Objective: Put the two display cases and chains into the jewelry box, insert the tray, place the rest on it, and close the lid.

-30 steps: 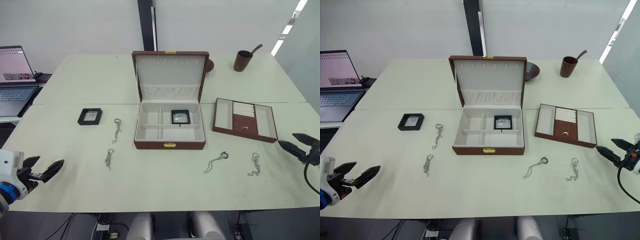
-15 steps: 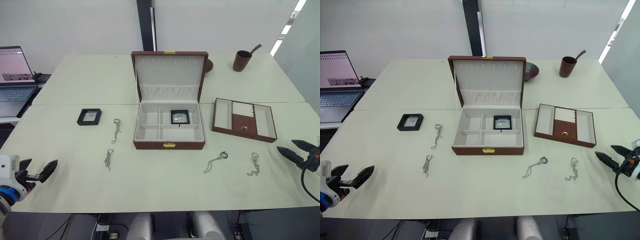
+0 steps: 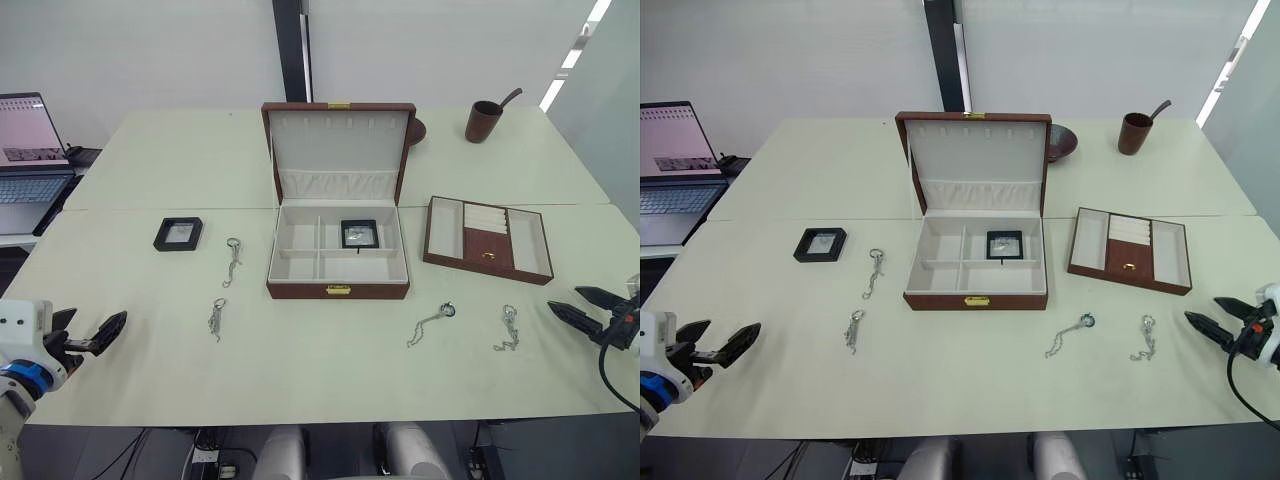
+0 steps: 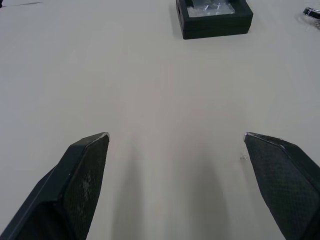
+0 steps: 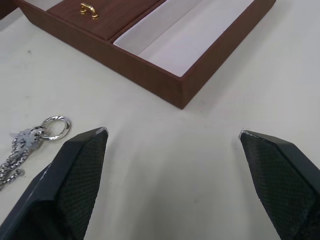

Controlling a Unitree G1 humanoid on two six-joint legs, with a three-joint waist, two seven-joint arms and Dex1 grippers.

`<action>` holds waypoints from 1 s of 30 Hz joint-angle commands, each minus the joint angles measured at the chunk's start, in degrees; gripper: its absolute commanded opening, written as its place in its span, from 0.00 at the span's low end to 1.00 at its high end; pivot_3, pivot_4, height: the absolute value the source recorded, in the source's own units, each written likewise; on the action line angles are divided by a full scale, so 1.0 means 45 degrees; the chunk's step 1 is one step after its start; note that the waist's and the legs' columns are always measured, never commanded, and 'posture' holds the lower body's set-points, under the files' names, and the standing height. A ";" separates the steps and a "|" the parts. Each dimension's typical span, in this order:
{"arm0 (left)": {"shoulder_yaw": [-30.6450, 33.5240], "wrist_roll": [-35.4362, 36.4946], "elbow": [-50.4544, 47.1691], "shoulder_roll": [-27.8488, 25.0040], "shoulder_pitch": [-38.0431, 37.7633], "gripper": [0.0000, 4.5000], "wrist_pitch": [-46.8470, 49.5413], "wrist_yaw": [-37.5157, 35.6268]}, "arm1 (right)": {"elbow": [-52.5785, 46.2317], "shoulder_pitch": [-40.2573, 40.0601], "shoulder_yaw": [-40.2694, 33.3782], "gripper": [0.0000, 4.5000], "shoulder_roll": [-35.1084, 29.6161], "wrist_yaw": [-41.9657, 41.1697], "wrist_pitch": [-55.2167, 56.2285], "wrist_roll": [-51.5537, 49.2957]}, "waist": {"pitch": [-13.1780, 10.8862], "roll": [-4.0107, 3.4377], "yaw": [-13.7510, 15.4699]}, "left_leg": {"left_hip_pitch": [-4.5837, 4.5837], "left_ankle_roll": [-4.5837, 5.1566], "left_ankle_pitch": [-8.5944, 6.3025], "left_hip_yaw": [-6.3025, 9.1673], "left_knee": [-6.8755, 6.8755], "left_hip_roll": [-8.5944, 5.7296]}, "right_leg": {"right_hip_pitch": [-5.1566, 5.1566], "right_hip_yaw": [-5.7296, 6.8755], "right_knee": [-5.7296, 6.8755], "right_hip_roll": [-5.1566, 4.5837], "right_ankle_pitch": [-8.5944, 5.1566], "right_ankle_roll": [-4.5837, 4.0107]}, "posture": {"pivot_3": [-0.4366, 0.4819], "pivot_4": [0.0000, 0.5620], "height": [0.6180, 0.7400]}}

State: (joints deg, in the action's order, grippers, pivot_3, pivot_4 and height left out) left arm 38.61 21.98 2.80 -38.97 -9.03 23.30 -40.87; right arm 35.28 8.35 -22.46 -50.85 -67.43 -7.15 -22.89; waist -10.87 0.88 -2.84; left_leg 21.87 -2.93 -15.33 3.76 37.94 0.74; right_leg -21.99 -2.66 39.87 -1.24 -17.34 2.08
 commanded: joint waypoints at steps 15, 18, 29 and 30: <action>-0.6400 -0.2341 0.4409 -0.3632 0.6910 0.99 -0.2307 -0.4425 | -0.9391 0.1271 0.0746 1.00 -0.0324 -0.0519 -0.4950 -0.3466 | -0.0002 -0.0003 0.0181 | 0.0030 -0.0004 -0.0002 0.0020 -0.0001 -0.0006 | -0.0016 0.0023 -0.0013 0.0011 0.0000 0.0000 | 0.48 0.27 1.00; -0.7575 -0.3222 0.5900 -0.3694 0.8646 0.99 -0.2975 -0.5089 | -1.0386 0.1236 0.0888 1.00 -0.0137 -0.0188 -0.5334 -0.3854 | -0.0002 -0.0003 0.0221 | 0.0034 -0.0004 -0.0002 0.0017 0.0000 -0.0009 | -0.0020 0.0023 -0.0011 0.0011 0.0000 0.0000 | 0.48 0.27 1.00; -1.0244 -0.6444 1.2747 -0.3541 1.3686 0.99 -0.6191 -0.5760 | -1.1898 0.0030 0.0344 1.00 0.0176 0.0922 -0.5701 -0.4284 | -0.0006 0.0004 0.0219 | 0.0096 -0.0001 -0.0001 0.0039 0.0012 -0.0015 | -0.0061 0.0046 -0.0003 0.0023 0.0001 0.0001 | 0.48 0.27 1.00; -1.0380 -0.6631 1.3206 -0.3488 1.3950 0.99 -0.6314 -0.5798 | -1.1984 -0.0067 0.0271 1.00 0.0184 0.0998 -0.5724 -0.4341 | -0.0005 0.0005 0.0218 | 0.0104 -0.0001 -0.0001 0.0039 0.0017 -0.0016 | -0.0063 0.0048 -0.0002 0.0022 0.0001 0.0001 | 0.48 0.27 1.00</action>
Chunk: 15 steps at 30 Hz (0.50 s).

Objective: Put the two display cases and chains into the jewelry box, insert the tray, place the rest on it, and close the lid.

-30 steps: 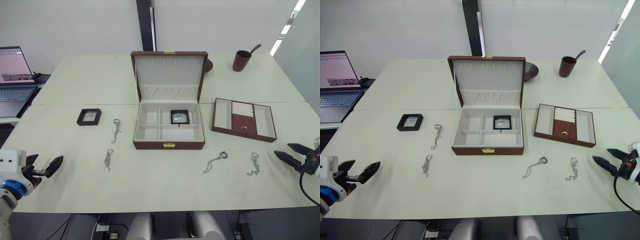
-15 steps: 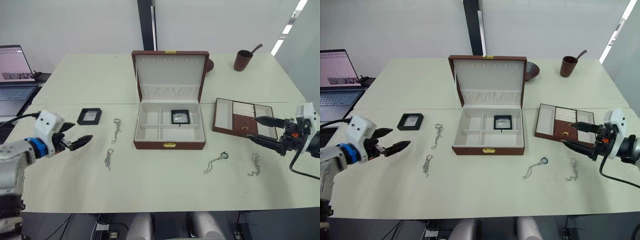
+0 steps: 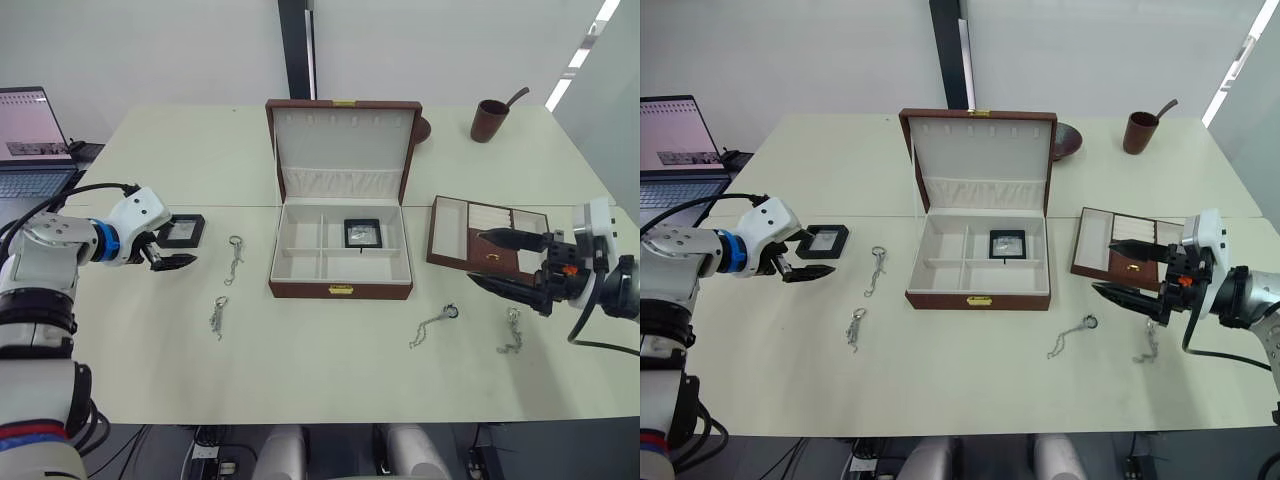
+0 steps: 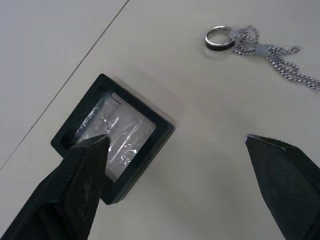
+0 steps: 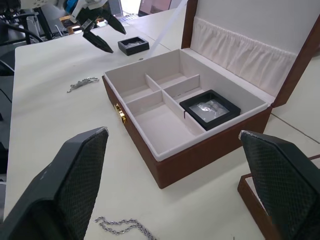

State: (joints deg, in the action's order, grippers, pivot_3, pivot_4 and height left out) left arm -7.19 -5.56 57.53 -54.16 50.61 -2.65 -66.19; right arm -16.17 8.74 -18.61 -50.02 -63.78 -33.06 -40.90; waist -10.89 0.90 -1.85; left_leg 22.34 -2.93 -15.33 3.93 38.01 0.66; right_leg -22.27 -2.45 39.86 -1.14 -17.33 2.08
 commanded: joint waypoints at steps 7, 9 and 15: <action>-0.0657 -0.1561 0.3150 0.0586 0.1911 0.99 -0.1236 0.0692 | -0.1090 -0.0544 -0.0880 1.00 0.0001 0.0666 -0.0152 -0.0691 | -0.0001 0.0003 0.0000 | 0.0008 0.0000 0.0000 0.0017 0.0008 -0.0003 | 0.0000 0.0013 0.0004 -0.0001 0.0000 0.0001 | 0.48 0.27 1.00; -0.0657 -0.1732 0.3424 0.0751 0.1995 0.99 -0.1258 0.0848 | -0.1246 -0.0619 -0.0947 1.00 -0.0013 0.0774 -0.0218 -0.0790 | -0.0003 0.0006 -0.0002 | 0.0018 0.0000 0.0001 0.0023 0.0009 -0.0003 | -0.0002 0.0018 0.0001 -0.0001 0.0000 0.0001 | 0.48 0.27 1.00; -0.0575 -0.2023 0.3875 0.1186 0.2059 0.99 -0.1137 0.1213 | -0.1674 -0.0813 -0.1178 1.00 -0.0140 0.1058 -0.0455 -0.1100 | -0.0002 0.0006 -0.0004 | 0.0022 0.0001 0.0001 0.0032 0.0012 -0.0004 | -0.0007 0.0022 0.0008 -0.0001 0.0000 0.0001 | 0.48 0.27 1.00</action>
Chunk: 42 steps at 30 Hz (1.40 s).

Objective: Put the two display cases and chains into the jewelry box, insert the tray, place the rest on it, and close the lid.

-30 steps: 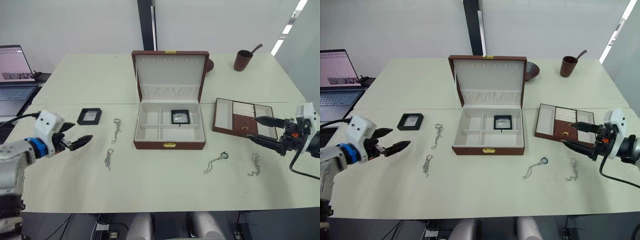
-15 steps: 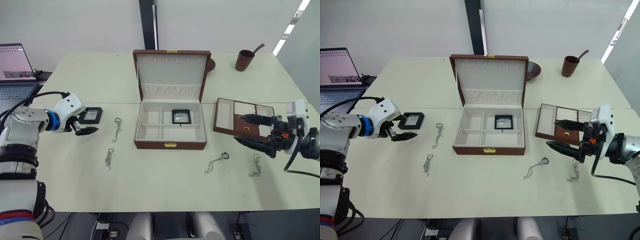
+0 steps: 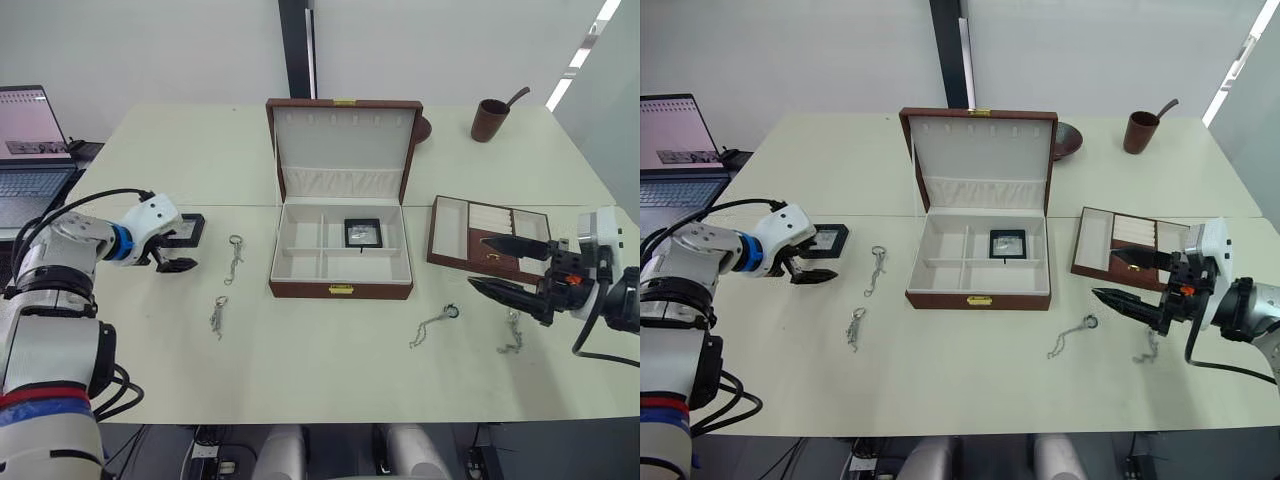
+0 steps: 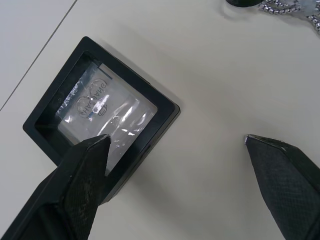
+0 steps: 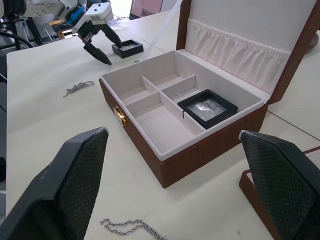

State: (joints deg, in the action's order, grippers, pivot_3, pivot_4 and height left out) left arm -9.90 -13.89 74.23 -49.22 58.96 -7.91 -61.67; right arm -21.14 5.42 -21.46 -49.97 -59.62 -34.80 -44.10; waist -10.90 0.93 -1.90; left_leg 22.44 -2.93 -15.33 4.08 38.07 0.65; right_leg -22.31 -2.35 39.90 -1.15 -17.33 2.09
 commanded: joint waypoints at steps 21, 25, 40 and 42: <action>0.0546 -0.0088 0.0249 0.0075 0.0113 0.14 0.1059 -0.0752 | -0.0618 -0.0122 -0.0361 1.00 -0.0096 0.0460 -0.0052 -0.0500 | 0.0002 0.0001 0.0008 | -0.0006 0.0000 0.0000 0.0000 0.0003 -0.0009 | 0.0005 -0.0003 0.0005 -0.0005 0.0000 0.0000 | 0.48 0.27 1.00; 0.0698 -0.0094 0.0211 0.0063 0.0170 0.01 0.1083 -0.0682 | -0.0575 -0.0060 -0.0303 1.00 -0.0104 0.0431 -0.0010 -0.0464 | 0.0002 0.0001 0.0008 | -0.0005 0.0001 0.0000 0.0001 0.0003 -0.0008 | 0.0005 -0.0001 0.0005 -0.0004 0.0000 0.0000 | 0.48 0.27 1.00; 0.0871 0.0147 -0.0122 0.0100 0.0515 0.01 0.1407 -0.1305 | -0.0908 -0.0203 -0.0473 1.00 -0.0293 -0.0122 -0.0032 -0.0710 | 0.0002 0.0002 0.0007 | -0.0003 0.0000 0.0001 0.0004 0.0003 -0.0007 | 0.0004 0.0001 0.0006 -0.0004 0.0000 0.0000 | 0.48 0.27 1.00; 0.0881 0.0232 -0.0243 0.0079 0.0556 0.01 0.1530 -0.1651 | -0.0945 -0.0288 -0.0550 1.00 -0.0318 -0.0221 -0.0013 -0.0707 | 0.0002 0.0002 0.0008 | -0.0001 0.0000 0.0001 0.0006 0.0003 -0.0007 | 0.0004 0.0003 0.0005 -0.0003 0.0000 0.0000 | 0.48 0.27 1.00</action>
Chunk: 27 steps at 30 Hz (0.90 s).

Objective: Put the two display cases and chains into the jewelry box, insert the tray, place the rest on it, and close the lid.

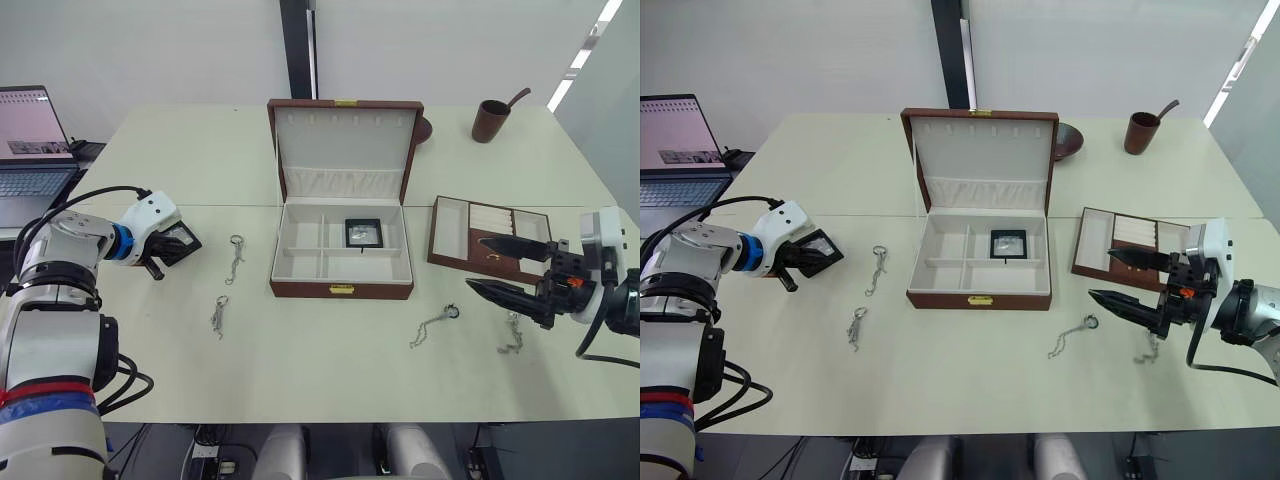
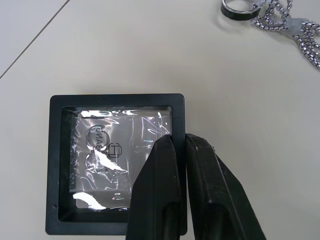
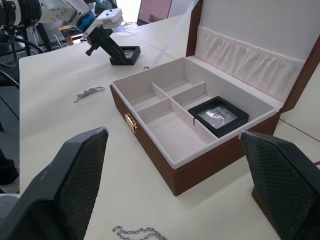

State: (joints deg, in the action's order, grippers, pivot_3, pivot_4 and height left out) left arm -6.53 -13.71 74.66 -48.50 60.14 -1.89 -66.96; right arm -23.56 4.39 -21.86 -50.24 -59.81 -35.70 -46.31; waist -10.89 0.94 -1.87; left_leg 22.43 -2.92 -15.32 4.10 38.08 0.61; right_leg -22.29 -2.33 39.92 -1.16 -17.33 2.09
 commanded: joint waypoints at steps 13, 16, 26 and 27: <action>0.0060 0.0982 -0.3355 -0.0923 -0.0130 0.01 0.0548 -0.4086 | -0.0903 0.0014 -0.0401 1.00 -0.0660 -0.0409 0.0626 -0.0152 | -0.0001 0.0002 -0.0011 | 0.0008 -0.0001 0.0001 0.0005 0.0003 0.0006 | -0.0004 0.0004 -0.0002 0.0005 0.0000 0.0000 | 0.48 0.27 1.00; 0.0088 0.1446 -0.5275 -0.1157 -0.0559 0.01 0.1314 -0.5121 | -0.0773 0.0042 -0.0239 1.00 -0.0657 -0.0418 0.0712 -0.0032 | -0.0001 0.0001 -0.0008 | 0.0007 -0.0001 0.0001 0.0005 0.0003 0.0007 | -0.0002 0.0003 -0.0001 0.0004 0.0000 0.0000 | 0.48 0.27 1.00; -0.0780 0.3690 -1.1123 -0.1027 -0.0315 0.01 0.4952 -0.5632 | -0.1074 -0.0378 -0.0143 1.00 -0.0493 -0.0107 0.0944 0.0299 | -0.0002 0.0003 0.0001 | 0.0020 -0.0001 0.0001 0.0017 0.0012 0.0006 | -0.0002 0.0000 -0.0004 0.0003 0.0000 0.0000 | 0.48 0.27 1.00; -0.0986 0.4020 -1.1555 -0.0918 -0.0036 0.01 0.5392 -0.5654 | -0.1122 -0.0441 -0.0145 1.00 -0.0471 -0.0061 0.0972 0.0349 | -0.0003 0.0005 0.0009 | 0.0025 -0.0002 0.0001 0.0022 0.0015 0.0005 | -0.0002 0.0005 -0.0005 0.0004 0.0000 0.0000 | 0.48 0.27 1.00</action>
State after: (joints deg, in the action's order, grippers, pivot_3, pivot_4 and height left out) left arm -10.24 1.11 27.80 -52.67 56.73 19.63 -91.98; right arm -26.48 2.39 -21.67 -52.39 -60.63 -32.67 -45.07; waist -10.91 0.96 -1.83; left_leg 22.57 -2.93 -15.32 4.21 38.18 0.63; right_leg -22.30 -2.30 39.90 -1.14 -17.33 2.09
